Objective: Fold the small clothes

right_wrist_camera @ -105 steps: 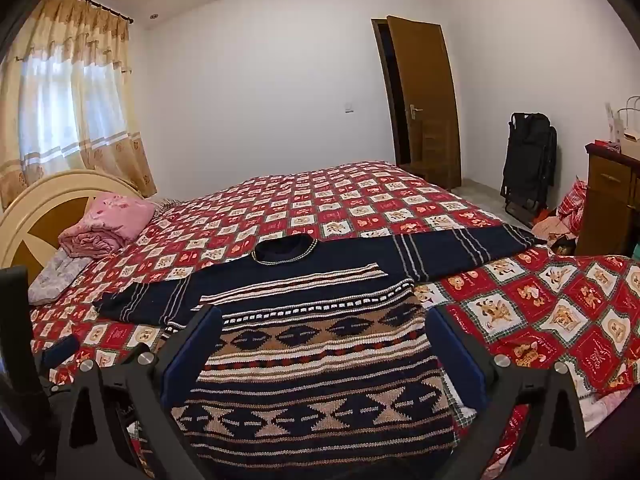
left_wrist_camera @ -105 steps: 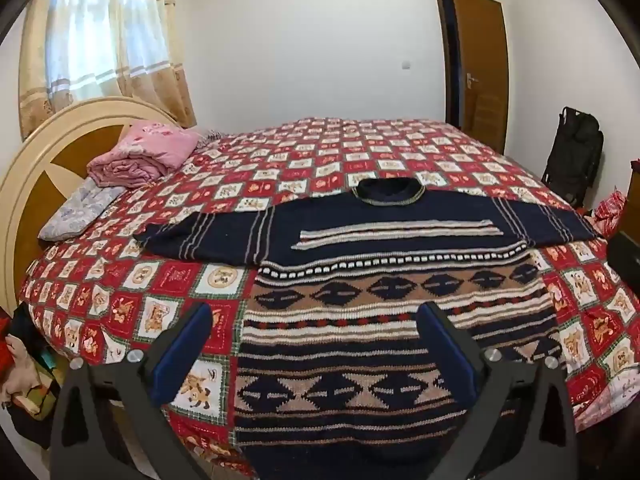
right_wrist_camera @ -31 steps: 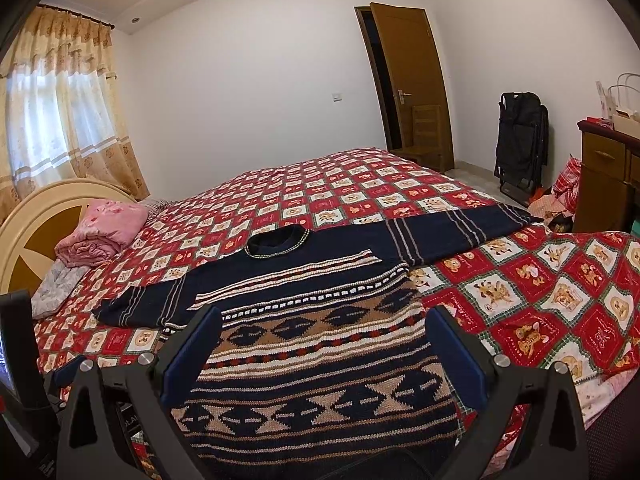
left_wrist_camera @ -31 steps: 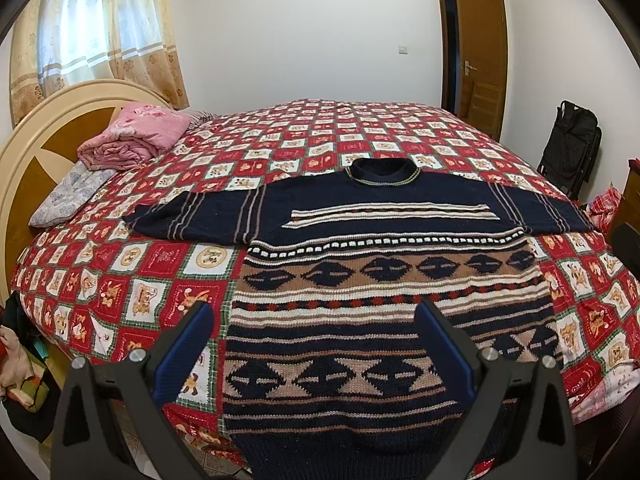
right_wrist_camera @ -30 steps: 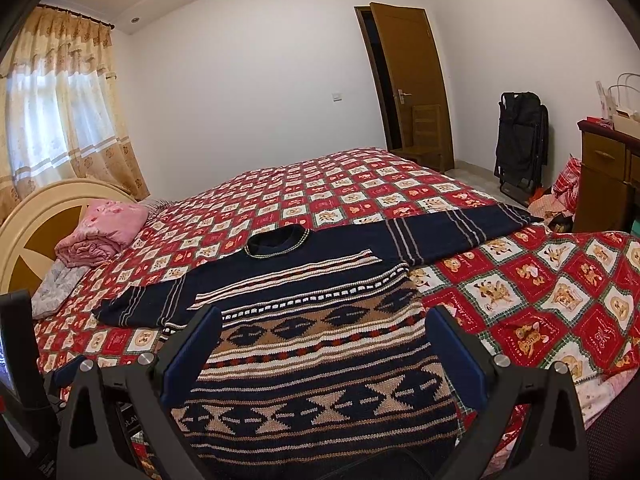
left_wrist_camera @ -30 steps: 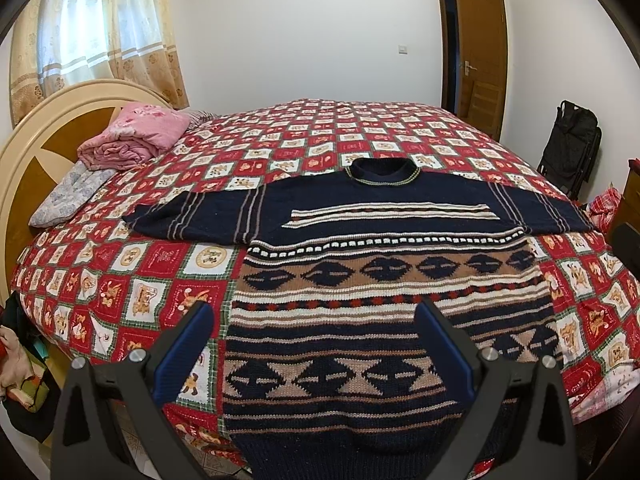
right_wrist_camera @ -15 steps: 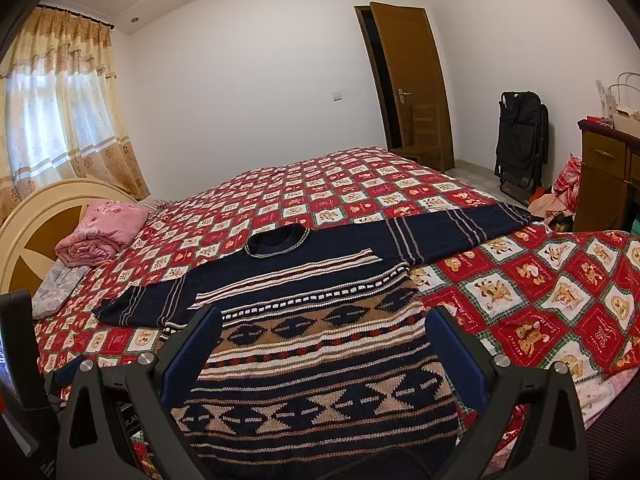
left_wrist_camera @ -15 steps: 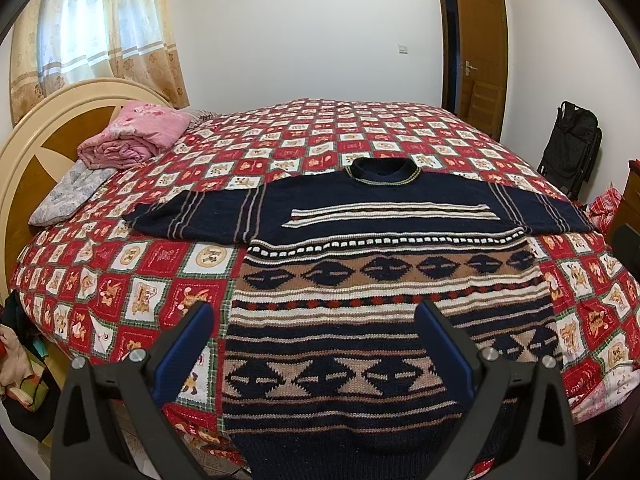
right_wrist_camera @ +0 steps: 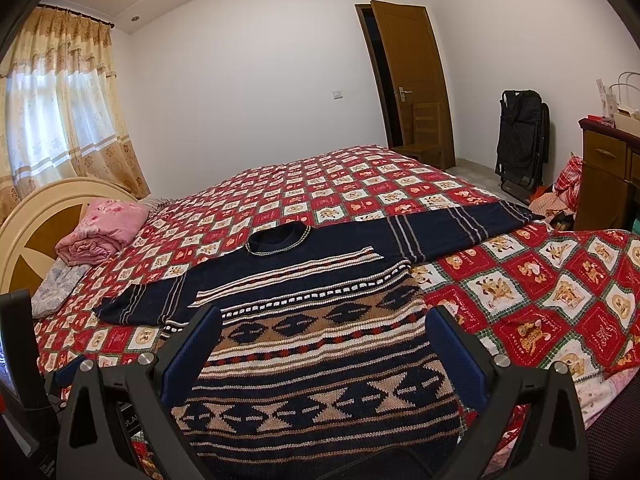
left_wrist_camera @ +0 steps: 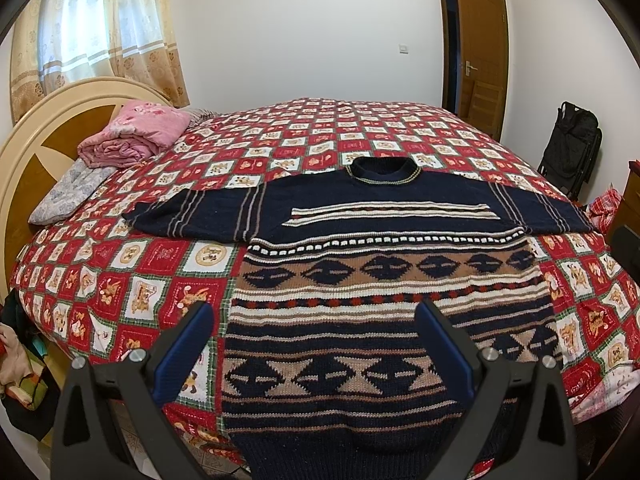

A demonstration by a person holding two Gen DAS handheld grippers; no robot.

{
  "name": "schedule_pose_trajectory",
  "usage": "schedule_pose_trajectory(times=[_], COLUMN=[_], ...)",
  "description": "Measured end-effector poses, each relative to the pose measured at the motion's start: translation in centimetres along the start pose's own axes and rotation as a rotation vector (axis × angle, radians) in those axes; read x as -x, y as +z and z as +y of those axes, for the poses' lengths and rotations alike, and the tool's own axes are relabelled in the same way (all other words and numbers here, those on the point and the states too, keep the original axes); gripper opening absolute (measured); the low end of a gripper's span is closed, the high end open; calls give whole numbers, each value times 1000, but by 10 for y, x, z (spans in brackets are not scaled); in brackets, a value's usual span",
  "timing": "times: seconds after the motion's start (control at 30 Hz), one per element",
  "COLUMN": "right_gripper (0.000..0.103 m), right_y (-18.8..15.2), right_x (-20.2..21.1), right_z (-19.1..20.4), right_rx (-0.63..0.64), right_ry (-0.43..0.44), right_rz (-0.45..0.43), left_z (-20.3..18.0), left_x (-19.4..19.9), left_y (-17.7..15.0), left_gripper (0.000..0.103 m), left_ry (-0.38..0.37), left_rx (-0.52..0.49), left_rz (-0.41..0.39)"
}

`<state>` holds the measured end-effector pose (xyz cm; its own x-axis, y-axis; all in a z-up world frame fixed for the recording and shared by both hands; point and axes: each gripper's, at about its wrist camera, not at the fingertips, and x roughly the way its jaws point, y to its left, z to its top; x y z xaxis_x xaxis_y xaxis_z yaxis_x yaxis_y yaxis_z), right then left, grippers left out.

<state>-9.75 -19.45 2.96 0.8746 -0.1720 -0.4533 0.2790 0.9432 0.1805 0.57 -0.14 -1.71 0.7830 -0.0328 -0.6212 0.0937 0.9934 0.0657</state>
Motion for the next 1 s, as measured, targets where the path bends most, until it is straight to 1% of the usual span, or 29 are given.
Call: schedule_pose_trajectory(times=[0.2,0.4,0.57,0.7,0.8,0.87,0.9,0.93,0.97,1.0], right_gripper=[102,102,102,102,102,102,102,102,102,102], right_y=[-2,-3,7,12,21,32,39,48,54,62], right_x=[-2,-9,-24,-45,-66,-79,-86,-94,-100,-111], right_z=[0,-5,-32,-76,-124,-165,-190,-216,-233,-257], right_rx=[-7,-28,-78,-185,-289,-357,-389,-409,-417,-440], right_ry=[-1,-13,-58,-105,-140,-192,-236,-289,-312,-339], right_rz=[7,24,36,76,123,132,134,126,121,127], left_z=[0,-2,-4,-1,-3,-9,-10,-13,-16,-17], left_x=[-1,-11,-25,-38,-52,-63,-68,-73,-79,-84], left_y=[0,-5,-1,7,14,21,25,30,35,38], left_gripper=[102,102,102,102,102,102,102,102,103,103], left_ry=[0,1,-13,-41,-41,-47,-45,-44,-46,-47], left_rx=[-1,5,1,5,-17,-50,-61,-71,-76,-78], left_rz=[1,22,41,34,33,38,42,45,48,52])
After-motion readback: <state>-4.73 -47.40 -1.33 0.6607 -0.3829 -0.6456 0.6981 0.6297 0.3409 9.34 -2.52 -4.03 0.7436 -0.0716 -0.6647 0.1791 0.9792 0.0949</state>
